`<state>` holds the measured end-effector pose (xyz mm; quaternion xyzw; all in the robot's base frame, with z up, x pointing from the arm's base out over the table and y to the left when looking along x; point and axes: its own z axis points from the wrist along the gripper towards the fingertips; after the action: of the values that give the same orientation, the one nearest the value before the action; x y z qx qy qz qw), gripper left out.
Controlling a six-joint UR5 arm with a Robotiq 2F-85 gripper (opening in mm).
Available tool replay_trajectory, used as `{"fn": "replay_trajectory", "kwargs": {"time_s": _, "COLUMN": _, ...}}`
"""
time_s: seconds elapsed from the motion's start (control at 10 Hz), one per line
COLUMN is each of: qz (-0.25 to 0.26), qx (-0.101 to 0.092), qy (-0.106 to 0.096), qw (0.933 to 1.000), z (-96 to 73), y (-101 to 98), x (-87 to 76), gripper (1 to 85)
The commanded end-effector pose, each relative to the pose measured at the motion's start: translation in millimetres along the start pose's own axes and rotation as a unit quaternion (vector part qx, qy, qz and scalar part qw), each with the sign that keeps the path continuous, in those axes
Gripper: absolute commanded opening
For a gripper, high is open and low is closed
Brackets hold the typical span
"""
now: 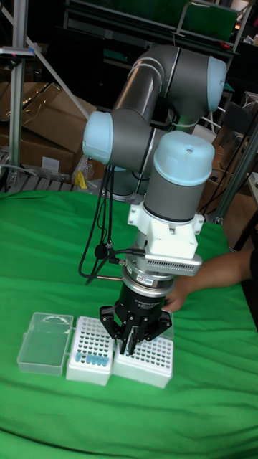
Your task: Insert a medium pipette tip into the holder for medium pipette tips
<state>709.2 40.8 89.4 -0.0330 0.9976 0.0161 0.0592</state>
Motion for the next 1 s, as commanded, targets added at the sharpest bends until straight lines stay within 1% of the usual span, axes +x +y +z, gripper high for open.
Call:
{"fn": "replay_trajectory", "kwargs": {"time_s": 0.0, "qz": 0.005, "qx": -0.005, "qy": 0.001, "qw": 1.0000, "z": 5.7, "y": 9.3, "x": 8.1, "gripper": 20.3}}
{"fn": "replay_trajectory", "kwargs": {"time_s": 0.1, "qz": -0.003, "qx": -0.005, "qy": 0.001, "qw": 1.0000, "z": 7.6, "y": 6.0, "x": 12.1, "gripper": 21.7}}
{"fn": "replay_trajectory", "kwargs": {"time_s": 0.3, "qz": -0.011, "qx": -0.007, "qy": 0.001, "qw": 0.9999, "z": 10.1, "y": 1.1, "x": 17.6, "gripper": 27.0}}
{"fn": "replay_trajectory", "kwargs": {"time_s": 0.4, "qz": -0.009, "qx": -0.005, "qy": 0.001, "qw": 0.9999, "z": 10.7, "y": 0.4, "x": 18.2, "gripper": 26.7}}
{"fn": "replay_trajectory", "kwargs": {"time_s": 0.7, "qz": -0.002, "qx": -0.007, "qy": 0.000, "qw": 1.0000, "z": 11.4, "y": 1.8, "x": 17.5, "gripper": 24.3}}
{"fn": "replay_trajectory", "kwargs": {"time_s": 0.9, "qz": 0.000, "qx": -0.010, "qy": -0.004, "qw": 0.9999, "z": 15.0, "y": 3.8, "x": 15.4, "gripper": 24.0}}
